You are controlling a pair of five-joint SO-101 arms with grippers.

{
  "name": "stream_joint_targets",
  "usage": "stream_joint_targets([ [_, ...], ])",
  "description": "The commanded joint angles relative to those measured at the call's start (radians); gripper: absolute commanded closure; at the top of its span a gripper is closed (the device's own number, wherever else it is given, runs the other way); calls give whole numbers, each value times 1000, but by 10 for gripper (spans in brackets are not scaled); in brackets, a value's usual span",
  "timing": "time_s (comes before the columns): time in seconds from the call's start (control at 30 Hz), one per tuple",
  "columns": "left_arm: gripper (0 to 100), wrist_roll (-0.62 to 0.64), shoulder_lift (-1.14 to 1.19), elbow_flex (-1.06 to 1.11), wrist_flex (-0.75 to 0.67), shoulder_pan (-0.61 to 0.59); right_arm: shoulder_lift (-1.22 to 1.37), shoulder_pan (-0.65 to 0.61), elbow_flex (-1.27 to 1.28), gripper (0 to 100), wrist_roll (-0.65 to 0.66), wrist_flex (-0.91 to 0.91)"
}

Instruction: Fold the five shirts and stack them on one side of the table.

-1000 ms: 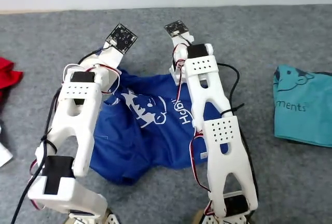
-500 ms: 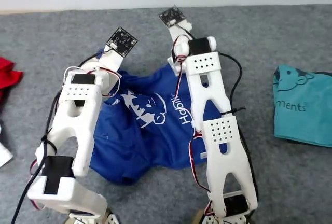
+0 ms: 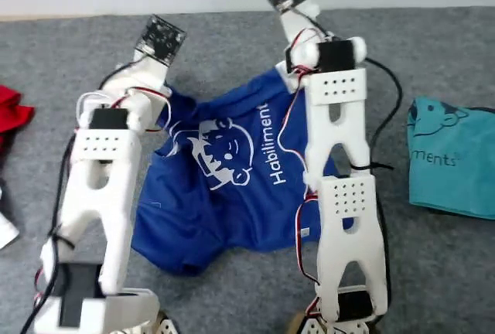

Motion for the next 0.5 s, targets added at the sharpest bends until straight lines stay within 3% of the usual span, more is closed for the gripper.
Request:
stream_joint_targets([
  [0.0,997,11,-138,-50,-15,2,-143,10,-43,987,23,41],
  [0.47,997,6,-367,-56,103,0,-297,107,-41,987,64,44],
])
